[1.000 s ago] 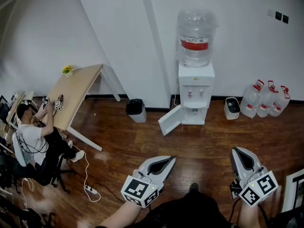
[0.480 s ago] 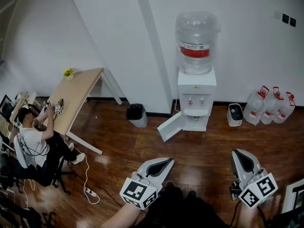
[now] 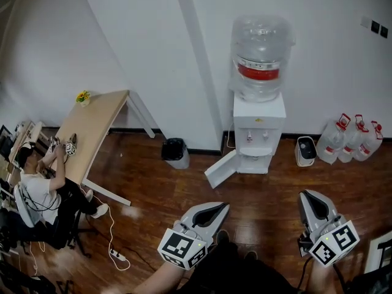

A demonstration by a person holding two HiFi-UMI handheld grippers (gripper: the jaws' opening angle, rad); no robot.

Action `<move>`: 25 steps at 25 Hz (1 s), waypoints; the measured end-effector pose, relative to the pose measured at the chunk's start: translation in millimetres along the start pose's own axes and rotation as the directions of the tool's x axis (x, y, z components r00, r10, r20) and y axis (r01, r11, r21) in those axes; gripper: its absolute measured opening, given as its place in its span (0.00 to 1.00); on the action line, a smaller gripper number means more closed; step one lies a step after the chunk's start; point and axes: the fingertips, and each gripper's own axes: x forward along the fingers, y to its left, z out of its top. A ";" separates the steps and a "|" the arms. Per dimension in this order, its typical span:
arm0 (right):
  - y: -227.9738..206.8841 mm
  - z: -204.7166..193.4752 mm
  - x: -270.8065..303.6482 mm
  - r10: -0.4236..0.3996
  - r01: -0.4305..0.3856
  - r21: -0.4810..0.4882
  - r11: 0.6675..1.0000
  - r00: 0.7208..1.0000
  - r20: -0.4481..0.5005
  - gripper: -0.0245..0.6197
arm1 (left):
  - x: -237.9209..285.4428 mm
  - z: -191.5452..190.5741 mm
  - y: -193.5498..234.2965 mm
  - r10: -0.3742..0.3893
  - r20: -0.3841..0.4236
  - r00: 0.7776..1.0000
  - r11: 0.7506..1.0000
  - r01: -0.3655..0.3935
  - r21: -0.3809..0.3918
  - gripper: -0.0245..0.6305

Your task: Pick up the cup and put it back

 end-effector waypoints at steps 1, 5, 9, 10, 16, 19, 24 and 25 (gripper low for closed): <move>-0.8 1.4 9.8 -0.001 0.001 -0.001 1.000 1.000 0.001 0.04 | 3.4 1.3 9.4 -0.002 0.002 1.000 1.000 0.002 0.000 0.04; -5.3 5.3 46.9 -0.018 0.018 -0.008 1.000 1.000 0.000 0.04 | 16.4 0.9 48.7 -0.008 -0.003 1.000 1.000 0.008 -0.009 0.04; -13.7 13.9 81.9 -0.056 0.057 -0.020 0.998 0.998 0.011 0.04 | 32.3 5.1 81.3 -0.034 0.007 0.999 0.999 0.034 -0.016 0.04; -14.1 14.5 89.2 -0.066 0.066 -0.022 0.998 0.998 0.010 0.04 | 36.0 6.1 87.5 -0.043 0.005 0.999 0.999 0.043 -0.019 0.04; -13.0 16.4 123.3 -0.083 0.084 -0.037 0.996 0.997 0.005 0.04 | 61.3 -0.8 120.8 -0.090 0.001 0.996 0.996 0.090 -0.019 0.04; -26.5 14.5 130.2 -0.095 0.095 -0.016 0.995 0.995 -0.011 0.04 | 75.8 -0.8 128.9 -0.084 -0.010 0.996 0.996 0.084 -0.041 0.04; -62.5 13.0 140.3 -0.078 0.077 -0.010 0.997 0.997 -0.019 0.04 | 116.2 -4.3 128.6 -0.072 -0.020 0.997 0.997 0.071 -0.027 0.04; -70.8 13.9 140.9 -0.073 0.073 -0.009 0.997 0.997 -0.022 0.04 | 124.1 -1.3 126.2 -0.065 -0.021 0.998 0.998 0.065 -0.026 0.04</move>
